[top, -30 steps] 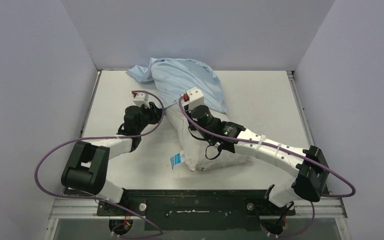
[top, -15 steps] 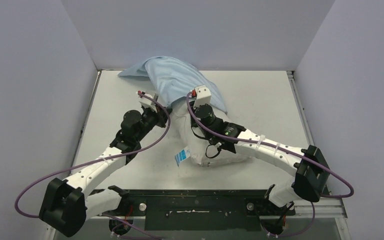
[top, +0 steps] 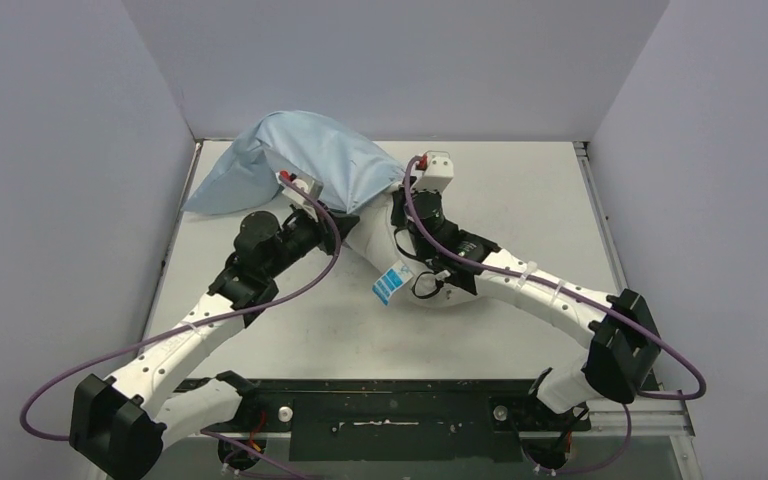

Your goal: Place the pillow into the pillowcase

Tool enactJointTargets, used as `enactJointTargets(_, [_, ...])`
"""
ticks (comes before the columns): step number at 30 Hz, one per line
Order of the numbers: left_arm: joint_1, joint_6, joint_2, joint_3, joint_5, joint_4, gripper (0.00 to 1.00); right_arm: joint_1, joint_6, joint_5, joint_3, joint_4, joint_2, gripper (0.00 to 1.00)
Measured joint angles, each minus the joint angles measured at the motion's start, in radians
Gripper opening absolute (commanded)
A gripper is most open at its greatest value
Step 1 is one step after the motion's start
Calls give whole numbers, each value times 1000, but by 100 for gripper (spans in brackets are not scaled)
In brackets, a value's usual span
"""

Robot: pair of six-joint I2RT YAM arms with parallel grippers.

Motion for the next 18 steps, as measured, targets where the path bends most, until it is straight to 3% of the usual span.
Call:
enactJointTargets(9, [-7,-113,-2,123,167,-22,0,-114,175,-76,0,-20,-43,0])
enactJointTargets(18, [-103,-243,55,143,290,103,0,-128,260,-135,41,-32,-93,0])
